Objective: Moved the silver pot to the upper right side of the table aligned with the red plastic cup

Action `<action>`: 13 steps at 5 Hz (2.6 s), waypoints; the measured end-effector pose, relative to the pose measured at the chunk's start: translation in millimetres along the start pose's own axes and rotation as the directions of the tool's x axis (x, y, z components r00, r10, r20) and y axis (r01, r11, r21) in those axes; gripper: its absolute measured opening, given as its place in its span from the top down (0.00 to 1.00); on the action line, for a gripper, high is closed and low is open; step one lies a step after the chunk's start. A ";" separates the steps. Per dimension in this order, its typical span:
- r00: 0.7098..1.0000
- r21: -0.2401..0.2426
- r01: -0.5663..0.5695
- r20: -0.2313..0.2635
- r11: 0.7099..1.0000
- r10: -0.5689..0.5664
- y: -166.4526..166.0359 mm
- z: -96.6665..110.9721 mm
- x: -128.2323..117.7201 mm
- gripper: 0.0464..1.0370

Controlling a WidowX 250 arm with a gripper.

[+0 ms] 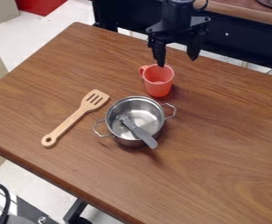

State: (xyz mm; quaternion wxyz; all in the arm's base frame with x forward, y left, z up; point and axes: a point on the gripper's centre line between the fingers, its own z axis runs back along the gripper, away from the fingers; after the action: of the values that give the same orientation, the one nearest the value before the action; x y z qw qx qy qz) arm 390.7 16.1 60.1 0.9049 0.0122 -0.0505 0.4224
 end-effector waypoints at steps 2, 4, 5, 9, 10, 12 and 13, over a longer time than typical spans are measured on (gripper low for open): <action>0.966 0.041 0.252 -0.064 0.967 -0.249 11.9 -23.0 -29.9 0.04; 0.780 -0.066 0.618 -0.078 0.784 -0.621 22.6 -22.3 -62.6 0.04; 0.751 -0.061 0.655 -0.055 0.753 -0.658 25.6 -33.3 -76.4 0.04; 0.656 -0.105 0.750 -0.016 0.654 -0.755 41.4 -53.6 -81.5 0.04; 0.678 -0.095 0.732 0.005 0.675 -0.735 41.7 -55.9 -75.0 0.04; 0.694 -0.093 0.717 0.004 0.690 -0.720 40.0 -74.4 -84.1 0.04; 0.695 -0.098 0.715 -0.003 0.692 -0.719 39.8 -76.4 -85.4 0.04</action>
State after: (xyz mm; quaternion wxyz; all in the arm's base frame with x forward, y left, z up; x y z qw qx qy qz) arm 312.0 -18.6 -25.4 0.9984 -0.0183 -0.0419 0.0337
